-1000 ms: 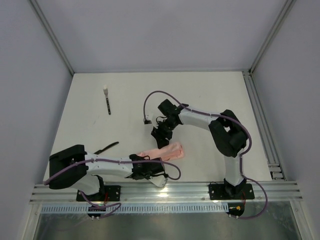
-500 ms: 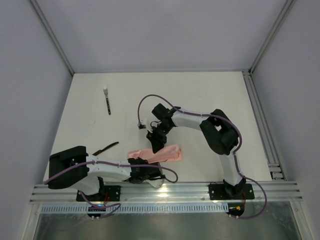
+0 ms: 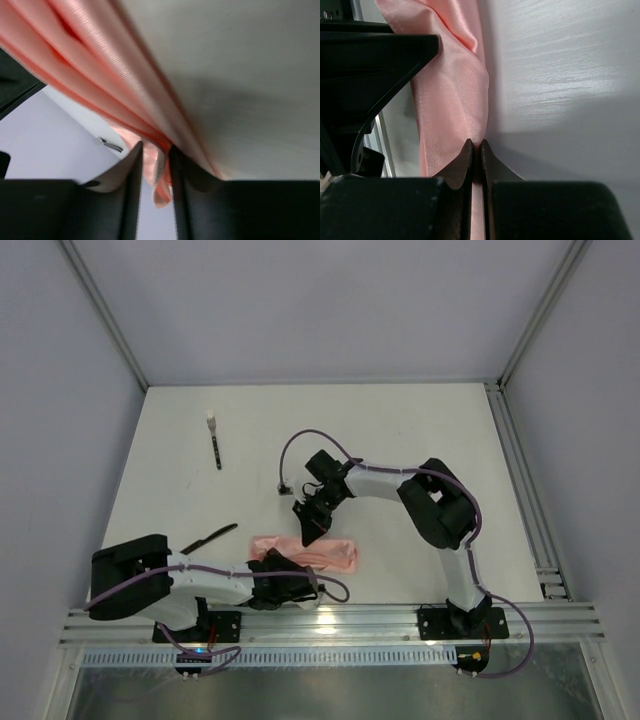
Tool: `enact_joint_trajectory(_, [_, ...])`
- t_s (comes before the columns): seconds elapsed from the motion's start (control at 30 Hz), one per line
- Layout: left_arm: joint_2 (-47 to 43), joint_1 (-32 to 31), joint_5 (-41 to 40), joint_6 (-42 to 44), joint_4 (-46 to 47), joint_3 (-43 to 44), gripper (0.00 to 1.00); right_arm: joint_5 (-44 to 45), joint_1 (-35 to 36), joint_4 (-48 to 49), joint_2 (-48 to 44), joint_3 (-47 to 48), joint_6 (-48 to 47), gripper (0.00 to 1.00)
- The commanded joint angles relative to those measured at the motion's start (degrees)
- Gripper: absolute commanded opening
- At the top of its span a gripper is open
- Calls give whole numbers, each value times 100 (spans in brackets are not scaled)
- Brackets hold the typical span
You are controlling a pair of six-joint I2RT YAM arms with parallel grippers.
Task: Fold the napkin into a case and place the utensils inside
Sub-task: Smooth out the smaller rectangle-folded napkin at the center of the board.
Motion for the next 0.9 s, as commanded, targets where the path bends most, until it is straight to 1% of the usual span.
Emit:
enact_joint_trajectory(0.0, [-241,20,364,-305,34,-45,36,504,66,522,-169,-390,350,4])
enact_joint_trajectory(0.03, [-320,29,390,-358,-27,-1,45,574,66,628,-249,-469,412,4])
enact_joint_trajectory(0.07, [-556,55,443,-463,-193,43,49,662,66,716,-337,-644,474,4])
enact_joint_trajectory(0.1, [-828,133,626,-516,-421,166,55,828,57,917,-503,-732,631,4])
enact_joint_trajectory(0.13, [-830,134,776,-578,-424,236,58,882,31,1041,-583,-829,719,4])
enact_joint_trajectory(0.2, [-1277,362,1083,-649,-687,342,63,1109,-56,1470,-828,-1136,1043,4])
enact_joint_trajectory(0.23, [-1453,580,1267,-649,-739,395,68,1189,-83,1603,-891,-1242,1150,4])
enact_joint_trajectory(0.27, [-1785,722,1626,-666,-810,430,70,1268,-127,1709,-952,-1400,1247,4])
enact_joint_trajectory(0.3, [-1936,854,1864,-701,-880,491,74,1452,-205,1945,-1005,-1480,1465,4])
enact_joint_trajectory(0.33, [-2060,1177,2084,-754,-976,657,76,1558,-250,2095,-1127,-1559,1607,4])
enact_joint_trajectory(0.37, [-2252,1363,2600,-824,-1143,763,77,1620,-311,2236,-1198,-1760,1730,4])
enact_joint_trajectory(0.4, [-2341,1539,2805,-955,-1214,869,79,1786,-442,2533,-1260,-1857,1940,4])
enact_joint_trajectory(0.43, [-2420,1862,2912,-1035,-1258,1035,80,1909,-513,2684,-1391,-2041,2168,4])
enact_joint_trajectory(0.5, [-2517,2006,2922,-1306,-1171,1133,81,2225,-723,2930,-1515,-2191,2511,4])
enact_joint_trajectory(0.53, [-2518,2085,2913,-1386,-1118,1168,81,2584,-786,2941,-1646,-2340,2844,4])
enact_joint_trajectory(0.57, [-2501,2138,2878,-1465,-1066,1178,81,2770,-830,3228,-1717,-2420,2995,4])
enact_joint_trajectory(0.6, [-2396,2199,2834,-1544,-935,1178,81,2963,-848,3300,-1796,-2508,3136,4])
enact_joint_trajectory(0.63, [-2317,2374,2825,-1693,-864,1195,81,3305,-857,3379,-1875,-2665,3337,4])
enact_joint_trajectory(0.67, [-2203,2515,2868,-1764,-793,1282,79,3447,-857,3511,-2015,-2728,3435,4])
enact_joint_trajectory(0.7, [-1888,2925,3191,-1826,-793,1396,76,3597,-865,3573,-2077,-2798,3540,4])
enact_joint_trajectory(0.73, [-1694,3190,3420,-2000,-845,1545,74,3737,-857,3643,-2139,-2929,3637,4])
enact_joint_trajectory(0.77, [-1474,3480,3753,-2115,-924,1956,72,3956,-857,3809,-2244,-2991,3804,4])
enact_joint_trajectory(0.8, [-1263,3744,4418,-2230,-1020,2195,68,4080,-857,3889,-2297,-3062,3884,4])
enact_joint_trajectory(0.83, [-809,4234,4729,-2500,-1195,2432,67,4177,-857,3977,-2341,-3175,3963,4])
enact_joint_trajectory(0.87, [-587,4413,4932,-2616,-1267,2669,67,4265,-848,4134,-2368,-3237,4094,4])
